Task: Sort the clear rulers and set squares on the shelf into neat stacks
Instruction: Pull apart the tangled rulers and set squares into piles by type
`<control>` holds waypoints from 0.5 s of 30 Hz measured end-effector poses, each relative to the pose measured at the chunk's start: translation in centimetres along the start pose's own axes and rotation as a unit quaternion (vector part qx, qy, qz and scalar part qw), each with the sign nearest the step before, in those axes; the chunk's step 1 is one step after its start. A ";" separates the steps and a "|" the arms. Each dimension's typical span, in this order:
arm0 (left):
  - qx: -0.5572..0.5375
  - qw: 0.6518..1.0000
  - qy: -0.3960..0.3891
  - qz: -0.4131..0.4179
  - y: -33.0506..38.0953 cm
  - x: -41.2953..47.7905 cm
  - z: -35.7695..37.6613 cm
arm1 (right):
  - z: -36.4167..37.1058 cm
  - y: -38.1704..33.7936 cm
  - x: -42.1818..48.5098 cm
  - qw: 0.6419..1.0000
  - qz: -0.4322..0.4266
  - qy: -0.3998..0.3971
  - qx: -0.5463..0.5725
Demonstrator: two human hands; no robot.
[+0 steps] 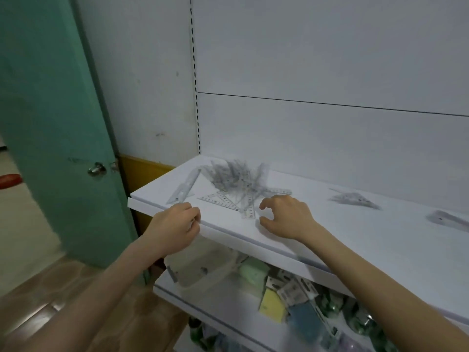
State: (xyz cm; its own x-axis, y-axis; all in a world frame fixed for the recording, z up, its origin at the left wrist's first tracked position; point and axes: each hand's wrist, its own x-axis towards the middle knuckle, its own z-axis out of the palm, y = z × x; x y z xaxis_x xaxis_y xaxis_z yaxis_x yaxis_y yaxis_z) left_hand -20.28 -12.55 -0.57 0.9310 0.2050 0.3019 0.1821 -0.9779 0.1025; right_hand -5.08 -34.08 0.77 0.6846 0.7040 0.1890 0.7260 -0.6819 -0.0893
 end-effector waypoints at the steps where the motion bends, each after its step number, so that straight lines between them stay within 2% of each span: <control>1: -0.009 1.000 0.003 0.002 -0.6 0.6 0.4 | 0.2 -0.3 0.7 1.000 0.005 -0.002 -0.002; 5: -0.030 0.999 0.018 0.016 -2.4 3.9 1.8 | 1.5 -0.4 4.0 0.999 0.039 0.001 0.010; 11: -0.053 0.998 0.026 0.024 -4.8 10.2 3.1 | 2.4 0.0 8.9 0.988 0.131 0.061 0.060; 15: -0.087 0.994 0.030 0.056 -5.7 13.5 4.1 | 2.5 -1.1 11.5 0.981 0.189 0.038 0.034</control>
State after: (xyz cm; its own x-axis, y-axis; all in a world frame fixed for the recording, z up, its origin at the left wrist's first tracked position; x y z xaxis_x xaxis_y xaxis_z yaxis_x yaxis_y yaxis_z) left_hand -7.43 -4.41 -0.94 0.9207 0.1015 0.3767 0.0153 -0.9743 0.2249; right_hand 2.14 -24.77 0.59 0.9002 0.3857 0.2024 0.4267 -0.8741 -0.2321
